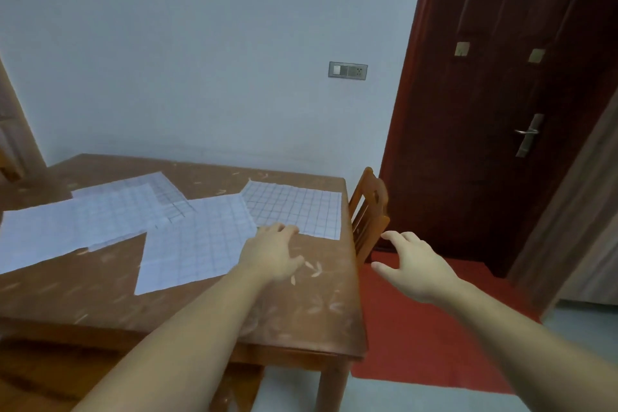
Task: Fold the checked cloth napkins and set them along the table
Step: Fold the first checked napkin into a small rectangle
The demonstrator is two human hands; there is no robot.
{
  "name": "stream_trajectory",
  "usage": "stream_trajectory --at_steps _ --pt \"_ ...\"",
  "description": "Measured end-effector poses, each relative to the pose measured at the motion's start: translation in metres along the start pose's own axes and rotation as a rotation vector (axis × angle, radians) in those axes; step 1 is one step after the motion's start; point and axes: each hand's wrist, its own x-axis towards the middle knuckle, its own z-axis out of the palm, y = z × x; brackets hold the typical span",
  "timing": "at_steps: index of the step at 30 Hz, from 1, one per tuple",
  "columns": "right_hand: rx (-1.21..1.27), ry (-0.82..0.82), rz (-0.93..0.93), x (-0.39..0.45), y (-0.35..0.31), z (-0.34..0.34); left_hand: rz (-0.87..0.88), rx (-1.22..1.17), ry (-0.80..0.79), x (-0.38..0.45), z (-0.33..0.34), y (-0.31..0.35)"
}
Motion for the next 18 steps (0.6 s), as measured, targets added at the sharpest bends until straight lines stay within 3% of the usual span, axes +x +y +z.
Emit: stream_trajectory --at_steps 10,18 --pt "-0.017 -0.055 -0.156 0.199 0.009 0.005 -0.145 -0.017 0.03 0.152 0.004 -0.028" --pt "-0.007 -0.206 -0.481 0.344 -0.032 0.066 -0.479 0.041 0.025 0.191 0.017 -0.095"
